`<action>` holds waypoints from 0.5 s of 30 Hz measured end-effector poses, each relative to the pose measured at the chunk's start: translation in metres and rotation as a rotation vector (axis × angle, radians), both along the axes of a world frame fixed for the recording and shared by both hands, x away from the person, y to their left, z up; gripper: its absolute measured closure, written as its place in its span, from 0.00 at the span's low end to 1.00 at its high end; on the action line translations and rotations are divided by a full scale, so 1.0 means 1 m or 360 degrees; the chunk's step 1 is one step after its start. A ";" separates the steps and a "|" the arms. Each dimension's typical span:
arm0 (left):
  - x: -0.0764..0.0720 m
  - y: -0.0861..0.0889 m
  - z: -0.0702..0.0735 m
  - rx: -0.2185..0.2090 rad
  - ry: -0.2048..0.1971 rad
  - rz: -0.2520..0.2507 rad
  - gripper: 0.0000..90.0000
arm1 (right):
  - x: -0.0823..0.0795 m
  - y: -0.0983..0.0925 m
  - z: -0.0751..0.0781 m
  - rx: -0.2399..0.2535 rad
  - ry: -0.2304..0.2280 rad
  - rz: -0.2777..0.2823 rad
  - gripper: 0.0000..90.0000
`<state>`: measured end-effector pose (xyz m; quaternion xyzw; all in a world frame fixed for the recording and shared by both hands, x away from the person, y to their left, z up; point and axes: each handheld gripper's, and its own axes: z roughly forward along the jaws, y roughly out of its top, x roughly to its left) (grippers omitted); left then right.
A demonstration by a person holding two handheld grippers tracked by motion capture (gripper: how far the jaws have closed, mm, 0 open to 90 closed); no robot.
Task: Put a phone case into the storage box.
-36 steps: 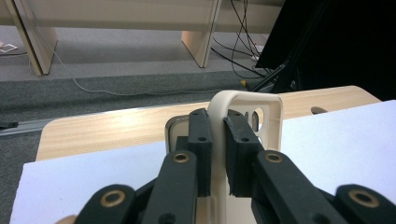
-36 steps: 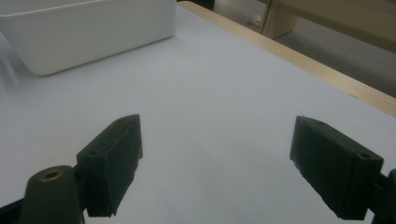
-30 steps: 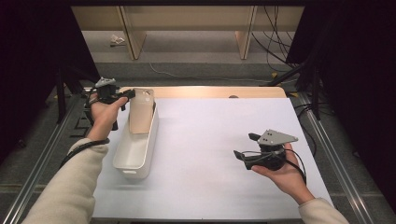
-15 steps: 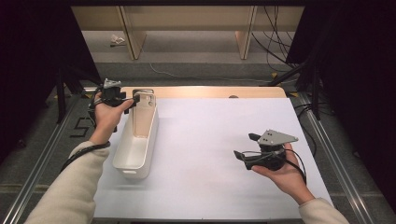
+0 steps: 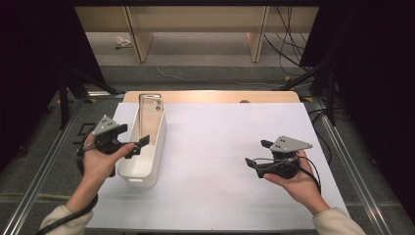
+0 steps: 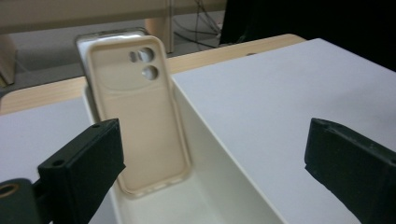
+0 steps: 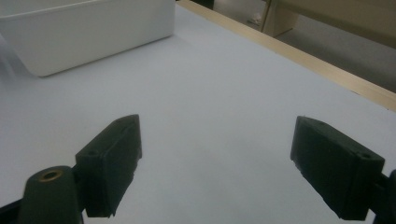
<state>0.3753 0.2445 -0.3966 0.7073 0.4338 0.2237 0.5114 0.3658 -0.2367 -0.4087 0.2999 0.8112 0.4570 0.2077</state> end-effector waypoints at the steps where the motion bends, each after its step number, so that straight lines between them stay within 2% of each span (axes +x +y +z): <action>1: -0.006 -0.001 -0.003 -0.0006 -0.0011 -0.0009 0.05 | 0.000 0.000 0.000 0.0000 0.0006 -0.0002 0.19; 5: -0.023 -0.007 -0.013 0.0004 -0.0030 -0.0057 0.04 | 0.000 0.001 -0.001 0.0000 0.0001 0.0004 0.19; 8: -0.031 -0.011 -0.019 0.0049 -0.0053 -0.0065 0.04 | 0.000 0.001 -0.001 0.0003 0.0001 0.0006 0.19; 12: -0.036 -0.014 -0.026 0.0089 -0.0058 -0.0083 0.04 | 0.000 0.000 -0.002 0.0013 0.0010 0.0005 0.19; 15: -0.038 -0.015 -0.028 0.0093 -0.0051 -0.0093 0.04 | 0.000 0.001 -0.002 0.0017 0.0011 0.0009 0.19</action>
